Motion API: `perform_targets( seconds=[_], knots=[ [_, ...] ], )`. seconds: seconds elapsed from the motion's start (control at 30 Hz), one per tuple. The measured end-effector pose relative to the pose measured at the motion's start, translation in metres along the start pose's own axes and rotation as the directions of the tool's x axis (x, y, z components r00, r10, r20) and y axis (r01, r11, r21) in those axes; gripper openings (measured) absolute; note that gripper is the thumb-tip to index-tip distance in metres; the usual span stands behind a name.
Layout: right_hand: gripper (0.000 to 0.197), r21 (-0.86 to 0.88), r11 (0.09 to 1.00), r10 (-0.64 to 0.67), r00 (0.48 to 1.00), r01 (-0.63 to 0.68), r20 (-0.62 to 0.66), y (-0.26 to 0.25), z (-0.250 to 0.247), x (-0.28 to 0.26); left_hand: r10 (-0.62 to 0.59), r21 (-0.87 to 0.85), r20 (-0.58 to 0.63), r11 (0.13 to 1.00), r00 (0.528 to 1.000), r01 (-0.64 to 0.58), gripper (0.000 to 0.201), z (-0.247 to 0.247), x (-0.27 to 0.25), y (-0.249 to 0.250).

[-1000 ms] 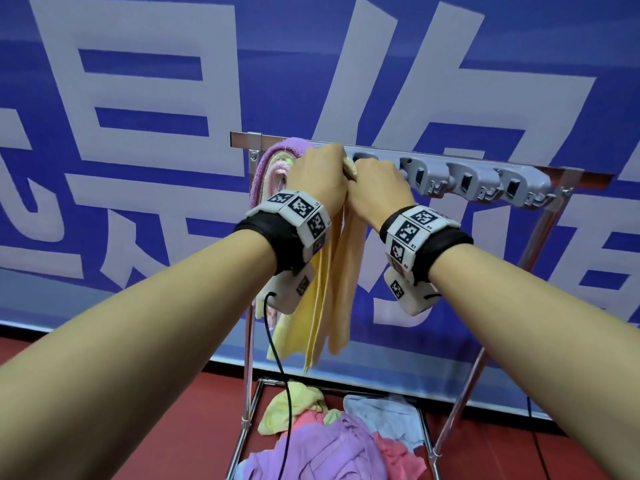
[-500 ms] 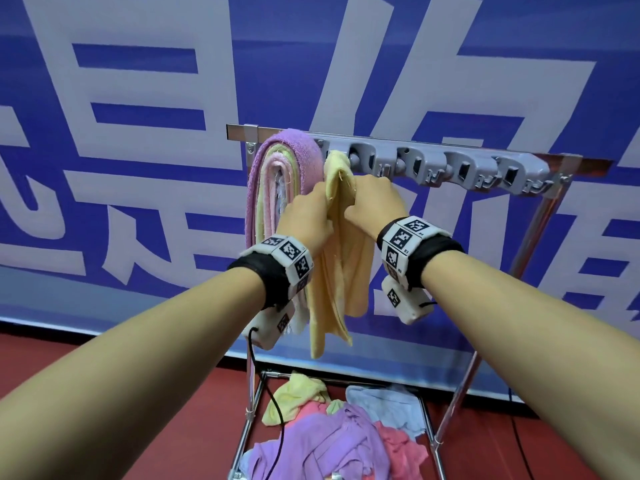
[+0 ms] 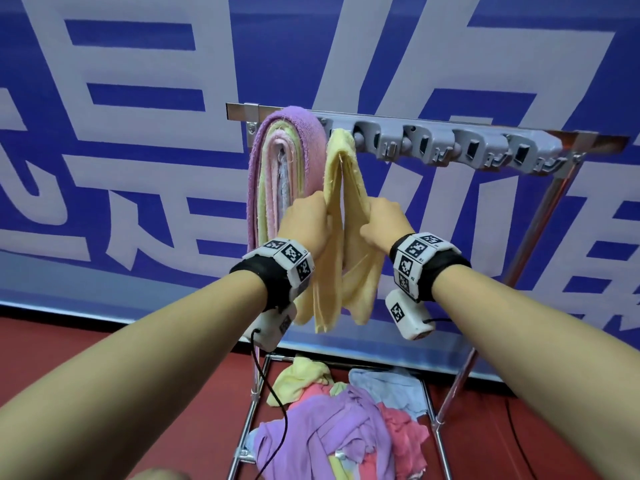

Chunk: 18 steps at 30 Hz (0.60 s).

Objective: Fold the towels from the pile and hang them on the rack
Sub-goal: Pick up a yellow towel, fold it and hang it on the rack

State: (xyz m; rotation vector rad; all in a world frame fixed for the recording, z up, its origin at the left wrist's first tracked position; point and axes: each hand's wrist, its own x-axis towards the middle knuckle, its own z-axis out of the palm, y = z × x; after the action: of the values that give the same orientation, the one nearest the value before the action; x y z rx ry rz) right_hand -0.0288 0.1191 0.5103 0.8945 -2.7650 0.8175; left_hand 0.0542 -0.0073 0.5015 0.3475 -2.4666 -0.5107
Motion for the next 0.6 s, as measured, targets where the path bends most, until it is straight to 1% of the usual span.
perform_targets(
  seconds=[0.07,0.13,0.17,0.23,0.33,0.4,0.5,0.53,0.6],
  knots=[
    [0.03,0.029,0.999,0.015,1.0,-0.015,-0.012,0.002,0.0,-0.001,-0.044,-0.152,-0.014,0.988,0.999,0.041,0.024,0.004,-0.003,0.012],
    [0.025,0.084,0.996,0.022,1.0,-0.021,-0.01,0.004,0.0,-0.003,-0.116,-0.287,-0.022,0.952,0.993,0.105,0.026,0.013,-0.009,0.022],
    [0.019,0.114,0.993,0.026,1.0,-0.025,-0.007,0.004,0.001,-0.005,-0.141,-0.307,-0.03,0.944,0.99,0.125,0.025,0.019,-0.013,0.025],
    [0.003,0.148,0.988,0.051,0.999,-0.049,-0.01,0.006,0.005,-0.01,-0.127,-0.255,-0.059,0.961,0.99,0.108,0.027,0.033,-0.023,0.022],
    [0.007,0.116,0.992,0.063,0.997,-0.057,-0.044,0.011,0.018,-0.015,-0.054,-0.105,-0.072,0.993,0.996,0.047,0.028,0.047,-0.038,0.006],
    [0.014,0.072,0.996,0.05,0.998,-0.048,-0.023,0.015,0.027,-0.019,-0.066,-0.1,-0.07,0.993,0.995,0.059,0.026,0.05,-0.046,-0.003],
    [0.032,0.043,0.999,0.021,1.0,-0.02,-0.001,0.02,0.04,-0.027,-0.1,-0.246,-0.107,0.967,0.989,0.071,0.03,0.051,-0.053,-0.008],
    [0.036,0.037,0.999,0.011,1.0,-0.011,-0.008,0.021,0.043,-0.029,-0.102,-0.303,-0.096,0.95,0.99,0.068,0.03,0.052,-0.054,-0.005],
    [0.039,0.0,1.0,0.005,0.999,-0.005,-0.035,0.023,0.045,-0.032,-0.143,-0.412,-0.059,0.905,0.988,0.107,0.033,0.057,-0.047,0.007]
  ],
)
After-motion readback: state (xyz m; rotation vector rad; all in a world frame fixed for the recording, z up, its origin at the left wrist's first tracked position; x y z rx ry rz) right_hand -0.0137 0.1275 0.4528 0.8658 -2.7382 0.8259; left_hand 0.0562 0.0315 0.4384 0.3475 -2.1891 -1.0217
